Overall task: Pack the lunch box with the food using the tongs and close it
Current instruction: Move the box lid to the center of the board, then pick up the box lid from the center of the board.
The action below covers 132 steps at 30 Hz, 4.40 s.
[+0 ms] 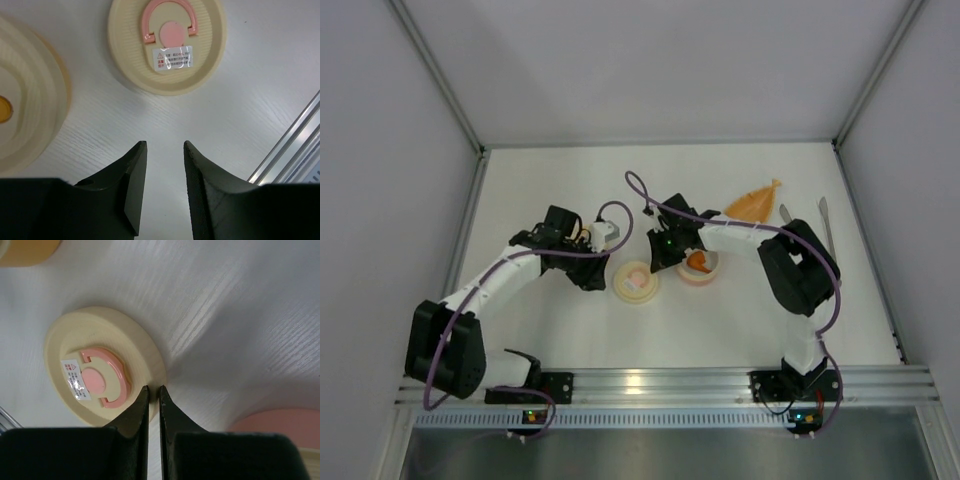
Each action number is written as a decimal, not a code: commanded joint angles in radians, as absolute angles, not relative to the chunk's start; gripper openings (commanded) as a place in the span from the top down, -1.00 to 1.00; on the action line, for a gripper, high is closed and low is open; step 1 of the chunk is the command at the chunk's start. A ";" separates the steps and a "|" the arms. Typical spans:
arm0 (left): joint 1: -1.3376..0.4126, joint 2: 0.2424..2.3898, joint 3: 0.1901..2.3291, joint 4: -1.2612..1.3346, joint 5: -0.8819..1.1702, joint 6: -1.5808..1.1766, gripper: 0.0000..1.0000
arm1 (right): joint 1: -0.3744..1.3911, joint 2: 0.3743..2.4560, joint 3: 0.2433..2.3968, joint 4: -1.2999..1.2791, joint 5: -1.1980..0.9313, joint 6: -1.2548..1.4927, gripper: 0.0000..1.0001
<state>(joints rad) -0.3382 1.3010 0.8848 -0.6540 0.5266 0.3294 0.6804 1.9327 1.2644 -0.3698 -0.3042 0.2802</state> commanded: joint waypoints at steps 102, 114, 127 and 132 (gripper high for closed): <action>-0.411 1.908 1.143 -0.583 0.344 -0.064 0.99 | 0.677 1.885 1.152 -0.098 -0.634 0.373 0.41; -0.411 1.907 1.146 -0.583 0.342 -0.069 0.97 | 0.715 1.859 1.147 -0.118 -0.591 0.318 0.53; -0.411 1.904 1.144 -0.583 0.348 -0.071 0.97 | 0.791 1.832 1.161 -0.161 -0.476 0.244 0.64; -0.411 1.904 1.143 -0.581 0.356 -0.072 0.92 | 0.799 1.825 1.163 -0.170 -0.422 0.232 0.75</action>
<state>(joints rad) -0.4065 1.8454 1.1606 -0.6209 0.4129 -0.0803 0.7528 1.8866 1.1515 -0.1661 -0.4515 0.3141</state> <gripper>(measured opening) 0.200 0.137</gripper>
